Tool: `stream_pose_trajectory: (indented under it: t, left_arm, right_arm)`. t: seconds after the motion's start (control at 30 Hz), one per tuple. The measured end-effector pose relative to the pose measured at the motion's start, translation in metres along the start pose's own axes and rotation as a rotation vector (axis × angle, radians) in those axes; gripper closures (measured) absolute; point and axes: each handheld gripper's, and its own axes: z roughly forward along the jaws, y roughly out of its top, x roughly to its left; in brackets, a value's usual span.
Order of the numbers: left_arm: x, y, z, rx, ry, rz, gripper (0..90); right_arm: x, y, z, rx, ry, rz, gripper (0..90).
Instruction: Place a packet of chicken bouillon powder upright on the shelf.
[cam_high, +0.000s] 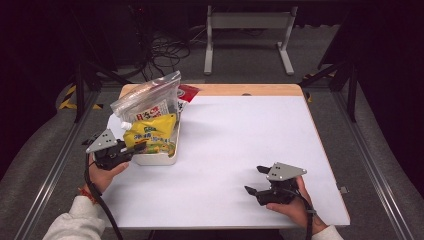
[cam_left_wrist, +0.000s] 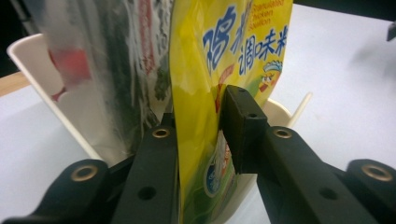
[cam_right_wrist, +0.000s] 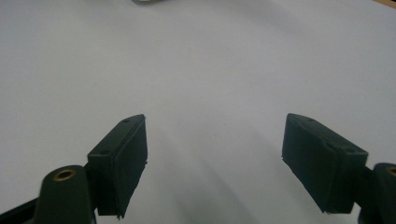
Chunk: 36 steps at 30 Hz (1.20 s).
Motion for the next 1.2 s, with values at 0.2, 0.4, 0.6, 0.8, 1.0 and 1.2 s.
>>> stream_pose_trajectory:
  t: [0.2, 0.4, 0.6, 0.8, 1.0, 1.2]
  left_arm:
    - [-0.004, 0.002, -0.003, -0.017, 0.029, -0.008, 69.7]
    - [-0.01, 0.003, -0.014, -0.039, 0.089, -0.02, 65.4]
    - [-0.022, 0.001, -0.021, -0.037, 0.138, -0.013, 57.6]
    - [-0.034, 0.0, -0.025, -0.022, 0.203, -0.013, 42.8]
    - [-0.043, -0.003, -0.026, -0.019, 0.236, -0.019, 33.0]
    - [-0.054, -0.006, -0.031, -0.027, 0.239, -0.028, 22.7]
  right_arm:
    - [-0.001, 0.0, -0.001, -0.002, -0.004, 0.002, 21.9]
    - [-0.003, 0.001, -0.002, -0.009, -0.007, 0.011, 22.4]
    - [-0.003, 0.002, -0.003, -0.012, -0.011, 0.006, 22.4]
    - [-0.005, 0.003, -0.003, -0.014, -0.013, 0.003, 22.3]
    - [-0.005, 0.004, -0.004, -0.016, -0.014, 0.001, 22.1]
    - [-0.007, 0.004, -0.005, -0.018, -0.026, -0.004, 21.8]
